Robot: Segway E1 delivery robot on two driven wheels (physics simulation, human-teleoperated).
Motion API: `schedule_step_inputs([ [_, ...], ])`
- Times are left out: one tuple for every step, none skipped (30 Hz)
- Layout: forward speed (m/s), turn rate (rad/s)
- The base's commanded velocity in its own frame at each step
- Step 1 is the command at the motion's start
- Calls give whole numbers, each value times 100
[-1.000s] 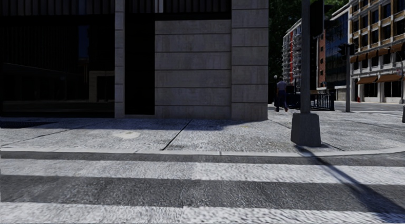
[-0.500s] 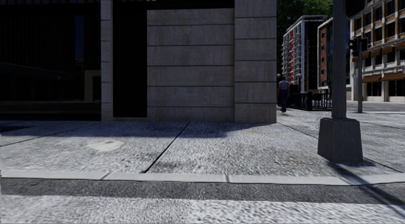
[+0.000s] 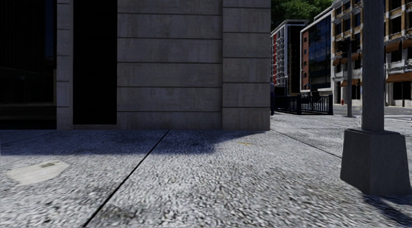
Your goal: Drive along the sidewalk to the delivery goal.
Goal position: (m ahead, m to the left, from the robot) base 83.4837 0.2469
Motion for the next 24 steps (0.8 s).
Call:
schedule_step_inputs([
  [177, -60],
  [178, -60],
  [178, -60],
  [179, -60],
  [179, -60],
  [179, -60],
  [180, -60],
  [185, -58],
  [190, -39],
  [190, -39],
  [192, -24],
  [192, -19],
  [192, -19],
  [192, -20],
  [192, -35],
  [192, -43],
  [192, -43],
  [192, -47],
  [192, -49],
  [192, -49],
  [192, -50],
  [192, -52],
  [192, -52],
  [192, -53],
])
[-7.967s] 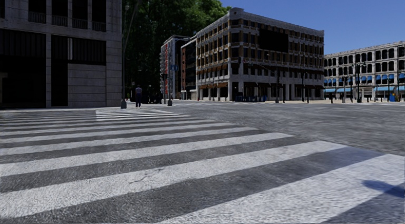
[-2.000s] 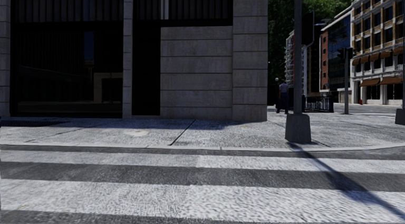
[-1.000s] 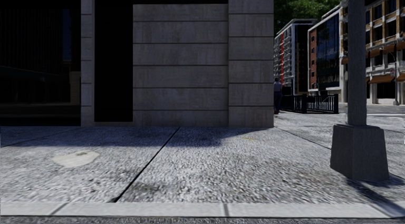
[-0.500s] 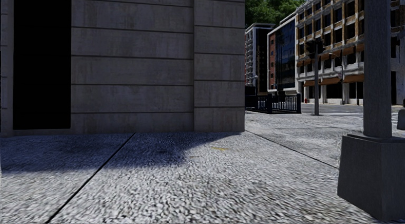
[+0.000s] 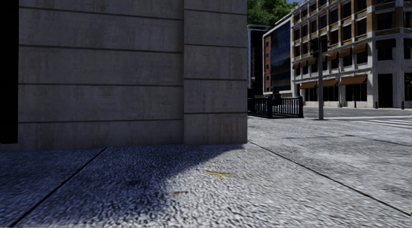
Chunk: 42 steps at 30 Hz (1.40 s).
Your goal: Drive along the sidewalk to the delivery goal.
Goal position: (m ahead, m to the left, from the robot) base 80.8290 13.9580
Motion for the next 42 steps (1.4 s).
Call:
schedule_step_inputs([
  [192, -53],
  [192, -53],
  [192, -53],
  [192, -53],
  [193, -56],
  [193, -73],
  [193, -73],
  [193, -73],
  [193, -73],
  [193, -73],
  [193, -73],
  [193, -73],
  [193, -73],
  [193, -73],
  [193, -73],
  [193, -74],
  [193, -76],
  [193, -77],
  [193, -77],
  [193, -78],
  [193, -86],
  [193, -86],
  [193, -90],
  [193, -91],
  [193, -91],
  [193, -91],
  [193, -91],
  [193, -91],
  [193, -91],
  [193, -91],
  [193, -89],
  [193, -85],
  [193, -85],
  [193, -75],
  [193, -22],
  [193, 0],
  [193, 0],
  [193, 0],
  [193, 0],
  [193, 0],
  [193, 0],
  [193, 0],
])
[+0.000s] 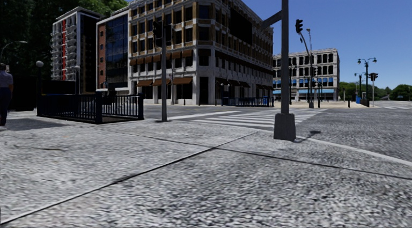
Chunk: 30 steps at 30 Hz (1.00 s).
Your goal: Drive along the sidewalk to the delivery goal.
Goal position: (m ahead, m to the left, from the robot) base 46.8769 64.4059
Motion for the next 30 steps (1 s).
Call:
schedule_step_inputs([
  [193, 0],
  [193, 0],
  [193, 0],
  [193, 0],
  [193, 0],
  [193, 8],
  [193, 20],
  [193, 37],
  [193, 37],
  [193, 49],
  [193, 55],
  [193, 57],
  [193, 57],
  [193, 59],
  [193, 60],
  [193, 60],
  [193, 61],
  [193, 63],
  [193, 64],
  [193, 64],
  [193, 66],
  [193, 68],
  [193, 72],
  [193, 72],
  [193, 73],
  [193, 73],
  [193, 73],
  [193, 73],
  [193, 73],
  [193, 73],
])
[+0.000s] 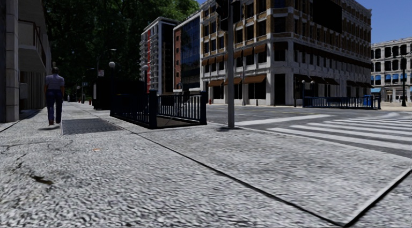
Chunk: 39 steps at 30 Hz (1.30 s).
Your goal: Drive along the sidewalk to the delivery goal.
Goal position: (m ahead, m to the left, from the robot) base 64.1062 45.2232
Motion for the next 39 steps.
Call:
schedule_step_inputs([
  [193, 73],
  [193, 73],
  [193, 73],
  [193, 73],
  [193, 73],
  [193, 73],
  [193, 72],
  [193, 64],
  [193, 60],
  [193, 60],
  [193, 59],
  [193, 59],
  [193, 59],
  [193, 59],
  [193, 58],
  [193, 54],
  [193, 54],
  [193, 35],
  [193, 20],
  [193, 14],
  [193, 14],
  [193, 13],
  [193, 13],
  [193, 13],
  [193, 13],
  [193, 16],
  [193, 18],
  [193, 23],
  [193, 23],
  [193, 31],
  [193, 34],
  [193, 34],
  [193, 35],
  [193, 36],
  [193, 36],
  [193, 36],
  [193, 37],
  [193, 39],
  [193, 40],
])
